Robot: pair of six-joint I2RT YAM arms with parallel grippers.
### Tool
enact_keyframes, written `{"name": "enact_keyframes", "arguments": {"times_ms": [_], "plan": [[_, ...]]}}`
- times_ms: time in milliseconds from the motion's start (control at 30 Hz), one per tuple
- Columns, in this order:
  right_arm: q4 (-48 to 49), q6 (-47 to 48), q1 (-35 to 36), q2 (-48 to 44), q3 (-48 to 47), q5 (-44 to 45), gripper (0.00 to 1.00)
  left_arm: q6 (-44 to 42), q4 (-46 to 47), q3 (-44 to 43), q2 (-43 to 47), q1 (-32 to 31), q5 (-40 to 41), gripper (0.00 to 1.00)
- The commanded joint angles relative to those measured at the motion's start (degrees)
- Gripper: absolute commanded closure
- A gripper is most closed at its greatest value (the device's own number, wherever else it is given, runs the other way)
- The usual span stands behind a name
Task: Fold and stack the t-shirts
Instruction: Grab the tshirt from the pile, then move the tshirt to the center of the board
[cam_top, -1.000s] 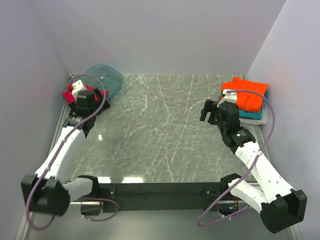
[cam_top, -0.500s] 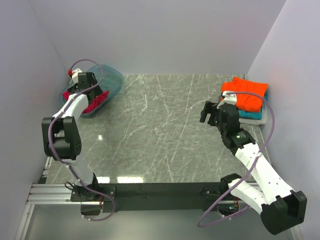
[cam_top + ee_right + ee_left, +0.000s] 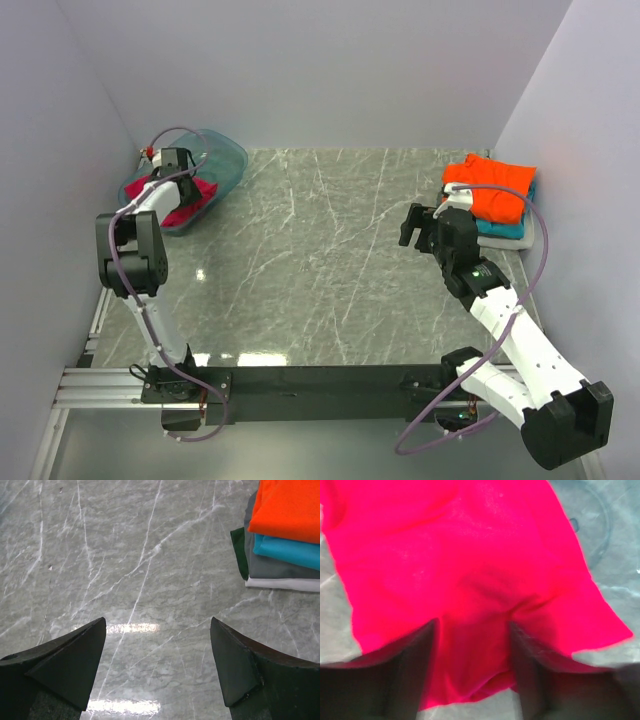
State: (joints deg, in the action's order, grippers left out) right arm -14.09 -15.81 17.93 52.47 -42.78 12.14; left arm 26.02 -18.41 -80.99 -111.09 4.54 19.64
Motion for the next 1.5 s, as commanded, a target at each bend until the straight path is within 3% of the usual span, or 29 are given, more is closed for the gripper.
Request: {"name": "enact_keyframes", "arguments": {"times_ms": [0,133,200,767,933,1067,1300,1467], "plan": [[2.2,-0.3,-0.4,-1.2,0.2,-0.4,0.09,-1.5,-1.9,-3.6,-2.8,0.0,-1.1,0.43],[2.3,-0.3,-0.5,-1.5,0.3,-0.3,0.10,-1.8,-3.1,-5.1,-4.1,0.1,-1.4,0.75],[2.4,-0.2,-0.5,-1.3,0.4,-0.4,0.09,-1.8,-3.0,-5.1,-3.8,0.1,-1.4,1.00],[2.6,-0.4,-0.4,-1.1,0.4,-0.7,0.10,-1.2,0.3,-0.5,23.7,-1.5,-9.3,1.00],[2.7,-0.4,-0.4,-1.4,0.4,-0.8,0.10,-2.1,1.4,-3.6,33.1,-4.2,-14.5,1.00],[2.9,-0.5,-0.5,-1.6,0.7,-1.1,0.10,-1.9,4.2,-7.1,39.2,-6.3,-20.7,0.99],[3.0,-0.4,-0.6,-1.8,0.6,-1.3,0.10,3.9,9.3,-12.1,43.0,-6.8,-42.7,1.00],[2.7,-0.4,-0.5,-2.0,0.7,-1.1,0.10,7.2,11.6,-8.9,42.1,-9.1,-47.9,0.99]]}}
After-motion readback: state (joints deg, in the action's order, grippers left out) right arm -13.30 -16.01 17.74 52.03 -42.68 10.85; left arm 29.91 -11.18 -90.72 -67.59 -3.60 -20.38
